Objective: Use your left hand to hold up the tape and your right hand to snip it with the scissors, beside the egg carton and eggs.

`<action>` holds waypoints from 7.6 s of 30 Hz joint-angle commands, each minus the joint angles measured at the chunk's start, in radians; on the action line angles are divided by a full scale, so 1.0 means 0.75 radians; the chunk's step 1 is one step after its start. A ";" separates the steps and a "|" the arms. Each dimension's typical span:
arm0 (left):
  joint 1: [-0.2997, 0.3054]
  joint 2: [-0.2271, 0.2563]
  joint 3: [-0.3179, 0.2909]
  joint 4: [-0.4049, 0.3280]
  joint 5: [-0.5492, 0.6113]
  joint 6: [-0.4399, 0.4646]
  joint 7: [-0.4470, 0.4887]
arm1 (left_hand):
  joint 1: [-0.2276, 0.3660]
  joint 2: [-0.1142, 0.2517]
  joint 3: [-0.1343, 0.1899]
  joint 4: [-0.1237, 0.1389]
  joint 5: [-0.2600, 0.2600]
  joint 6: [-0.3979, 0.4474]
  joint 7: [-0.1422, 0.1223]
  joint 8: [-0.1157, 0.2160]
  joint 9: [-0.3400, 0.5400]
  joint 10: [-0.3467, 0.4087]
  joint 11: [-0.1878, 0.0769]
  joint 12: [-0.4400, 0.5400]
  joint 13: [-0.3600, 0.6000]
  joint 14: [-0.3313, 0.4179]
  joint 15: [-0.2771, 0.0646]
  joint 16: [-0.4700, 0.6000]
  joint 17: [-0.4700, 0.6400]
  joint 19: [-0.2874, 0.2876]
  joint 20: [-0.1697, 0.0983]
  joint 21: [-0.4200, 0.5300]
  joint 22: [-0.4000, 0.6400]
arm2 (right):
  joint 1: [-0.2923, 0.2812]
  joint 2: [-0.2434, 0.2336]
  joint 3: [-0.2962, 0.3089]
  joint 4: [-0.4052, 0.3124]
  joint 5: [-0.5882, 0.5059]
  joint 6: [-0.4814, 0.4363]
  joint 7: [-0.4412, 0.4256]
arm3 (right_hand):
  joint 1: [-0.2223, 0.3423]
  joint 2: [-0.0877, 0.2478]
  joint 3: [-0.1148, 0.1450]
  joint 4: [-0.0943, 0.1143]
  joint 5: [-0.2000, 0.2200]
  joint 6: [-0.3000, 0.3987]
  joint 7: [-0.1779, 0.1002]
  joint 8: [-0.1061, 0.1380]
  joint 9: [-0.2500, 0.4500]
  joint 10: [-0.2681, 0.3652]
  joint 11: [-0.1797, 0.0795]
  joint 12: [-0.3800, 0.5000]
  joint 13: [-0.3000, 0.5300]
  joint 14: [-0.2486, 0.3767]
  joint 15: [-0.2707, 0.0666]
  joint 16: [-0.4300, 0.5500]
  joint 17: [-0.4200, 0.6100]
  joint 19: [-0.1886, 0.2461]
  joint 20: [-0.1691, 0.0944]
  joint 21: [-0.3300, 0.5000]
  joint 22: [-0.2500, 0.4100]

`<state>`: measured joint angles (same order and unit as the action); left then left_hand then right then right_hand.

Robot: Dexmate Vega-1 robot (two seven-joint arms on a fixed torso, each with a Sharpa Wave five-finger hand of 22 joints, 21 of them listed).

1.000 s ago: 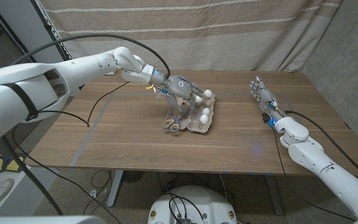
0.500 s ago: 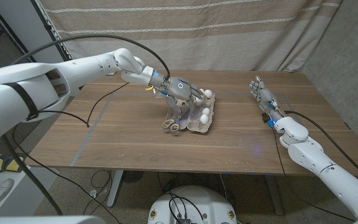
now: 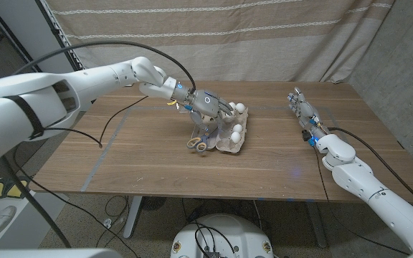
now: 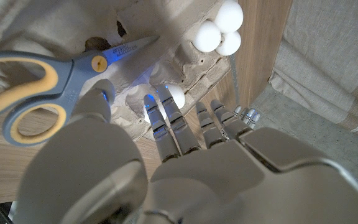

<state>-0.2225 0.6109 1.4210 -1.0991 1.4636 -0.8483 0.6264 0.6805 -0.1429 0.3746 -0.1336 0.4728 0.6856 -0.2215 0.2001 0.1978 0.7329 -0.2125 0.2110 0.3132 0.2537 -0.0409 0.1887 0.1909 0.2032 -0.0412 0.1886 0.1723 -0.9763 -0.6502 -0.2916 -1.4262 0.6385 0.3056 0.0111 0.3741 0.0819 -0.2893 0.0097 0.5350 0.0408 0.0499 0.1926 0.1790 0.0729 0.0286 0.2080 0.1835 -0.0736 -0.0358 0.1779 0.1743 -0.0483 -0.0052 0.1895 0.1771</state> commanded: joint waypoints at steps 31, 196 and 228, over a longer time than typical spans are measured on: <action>0.005 -0.021 0.033 0.036 -0.017 0.001 -0.063 | -0.021 -0.003 -0.007 -0.003 0.006 0.003 0.001 0.010 0.006 -0.007 -0.004 0.006 0.009 -0.004 -0.233 0.003 0.002 -0.009 -0.158 0.003 0.004 | 0.003 -0.008 -0.005 -0.006 -0.007 -0.008 0.004 | 0.002 0.018 -0.003 -0.009 -0.005 0.021 -0.003 0.005 0.006 0.002 -0.001 0.008 0.003 -0.008 -0.007 0.005 0.004 -0.016 0.001 0.008 0.004; 0.086 -0.026 0.066 0.048 -0.071 0.129 -0.072 | 0.406 0.188 0.388 0.010 -0.342 0.623 0.016 0.294 0.090 0.412 -0.001 0.437 0.379 0.472 -0.251 0.042 0.179 0.099 -0.098 0.024 0.018 | -0.036 -0.027 0.016 -0.059 0.013 -0.051 -0.034 | 0.022 0.049 0.014 -0.017 -0.012 0.023 -0.014 0.002 0.007 -0.002 -0.012 0.009 0.003 -0.010 -0.015 0.005 0.004 -0.024 0.020 0.010 0.005; 0.248 0.058 -0.202 -0.054 -0.274 0.102 -0.360 | 0.153 0.435 0.559 0.101 -0.337 0.176 0.010 0.586 0.587 0.209 -0.001 0.579 0.668 0.502 -0.257 0.019 0.351 0.113 -0.055 0.040 0.029 | -0.055 -0.052 0.018 -0.109 -0.001 -0.059 -0.032 | 0.026 0.056 0.019 -0.018 -0.017 0.026 -0.018 0.002 0.007 -0.004 -0.023 0.008 0.003 -0.009 -0.017 0.006 0.004 -0.024 0.022 0.010 0.005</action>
<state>-0.0761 0.6356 1.3259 -1.1134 1.2951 -0.7674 0.4352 0.8818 0.0829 0.7447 -0.1133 0.2263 0.8730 -0.2126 0.5775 0.5291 0.9145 -0.2118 0.5373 0.5787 0.6343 -0.0605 0.2053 0.4278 0.2929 -0.0412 0.2080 0.1889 -1.0141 -0.6809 -0.2778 -1.4941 0.6461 0.2692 -0.0095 0.3912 0.1175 -0.2779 -0.0068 0.5284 0.0554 0.0428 0.1926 0.1790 0.0714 0.0195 0.2080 0.1835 -0.0735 -0.0358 0.1779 0.1743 -0.0607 0.0073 0.1895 0.1789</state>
